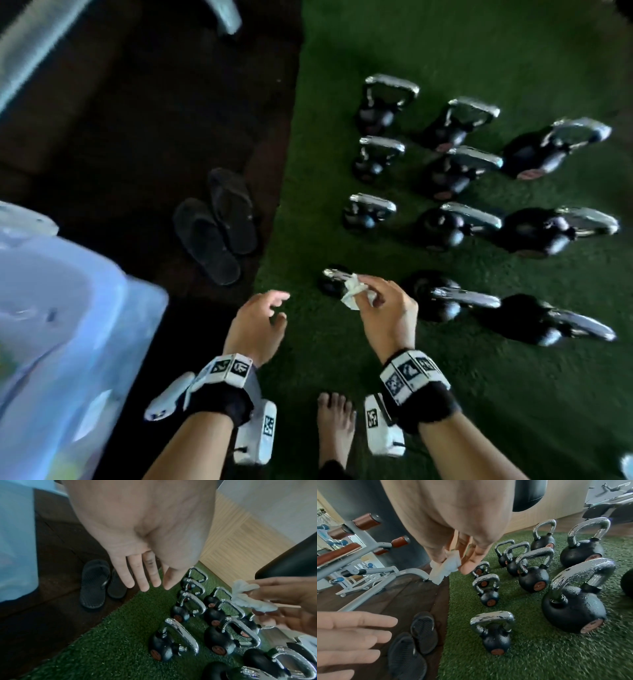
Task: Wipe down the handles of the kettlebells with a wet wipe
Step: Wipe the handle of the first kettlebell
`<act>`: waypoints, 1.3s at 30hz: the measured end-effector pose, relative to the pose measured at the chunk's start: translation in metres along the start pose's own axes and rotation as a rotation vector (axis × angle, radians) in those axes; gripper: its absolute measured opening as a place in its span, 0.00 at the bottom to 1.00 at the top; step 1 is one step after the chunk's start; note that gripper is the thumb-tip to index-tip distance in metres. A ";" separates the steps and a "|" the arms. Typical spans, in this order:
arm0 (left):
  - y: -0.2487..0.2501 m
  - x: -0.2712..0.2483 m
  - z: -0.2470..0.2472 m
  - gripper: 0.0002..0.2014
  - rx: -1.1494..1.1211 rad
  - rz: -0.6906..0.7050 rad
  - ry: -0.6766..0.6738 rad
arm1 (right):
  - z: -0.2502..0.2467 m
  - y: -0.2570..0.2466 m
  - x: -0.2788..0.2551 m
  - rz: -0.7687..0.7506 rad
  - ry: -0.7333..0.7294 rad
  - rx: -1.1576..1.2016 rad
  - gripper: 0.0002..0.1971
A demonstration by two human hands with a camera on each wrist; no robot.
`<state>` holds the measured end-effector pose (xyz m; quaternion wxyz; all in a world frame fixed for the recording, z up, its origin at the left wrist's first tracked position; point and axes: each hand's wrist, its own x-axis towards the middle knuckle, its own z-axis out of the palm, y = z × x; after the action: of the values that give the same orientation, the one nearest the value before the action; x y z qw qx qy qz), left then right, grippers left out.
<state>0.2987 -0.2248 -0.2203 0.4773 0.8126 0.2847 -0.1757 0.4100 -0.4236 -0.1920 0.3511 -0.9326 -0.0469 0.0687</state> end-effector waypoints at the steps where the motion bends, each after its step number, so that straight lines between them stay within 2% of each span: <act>1: -0.003 0.010 0.016 0.18 0.004 -0.011 0.006 | 0.002 0.015 0.009 -0.018 -0.005 0.007 0.14; 6: -0.029 0.068 0.092 0.25 0.021 -0.022 -0.006 | 0.023 0.082 0.046 -0.118 -0.017 0.032 0.13; 9: -0.049 0.107 0.127 0.37 -0.066 -0.058 -0.034 | 0.034 0.110 0.055 -0.139 -0.034 0.003 0.12; 12: -0.070 0.154 0.160 0.51 -0.097 -0.012 -0.016 | 0.046 0.137 0.058 -0.146 -0.031 -0.007 0.12; 14: -0.085 0.183 0.178 0.54 -0.160 0.041 0.008 | 0.056 0.151 0.057 -0.168 -0.032 -0.002 0.12; 18: -0.106 0.226 0.205 0.43 -0.190 0.194 -0.032 | 0.072 0.172 0.057 -0.214 -0.033 0.037 0.12; 21: -0.109 0.243 0.214 0.47 -0.188 0.316 -0.061 | 0.079 0.181 0.060 -0.278 -0.024 0.036 0.11; 23: -0.107 0.251 0.218 0.44 -0.180 0.397 -0.070 | 0.083 0.184 0.062 -0.312 -0.002 0.023 0.11; 26: -0.107 0.255 0.221 0.34 -0.120 0.480 -0.025 | 0.089 0.185 0.068 -0.377 0.047 0.012 0.11; 28: -0.110 0.257 0.222 0.31 -0.102 0.538 0.004 | 0.092 0.184 0.070 -0.424 0.073 0.008 0.11; 36: -0.111 0.258 0.220 0.27 -0.047 0.505 0.023 | 0.109 0.181 0.071 -0.478 -0.122 0.002 0.10; 39: -0.110 0.258 0.219 0.26 -0.035 0.523 0.047 | 0.111 0.187 0.069 -0.506 -0.083 -0.017 0.11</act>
<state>0.4266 -0.2984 -0.5442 0.5139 0.8539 0.0789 -0.0226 0.4671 -0.4823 -0.4047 0.3468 -0.8906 -0.2937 0.0165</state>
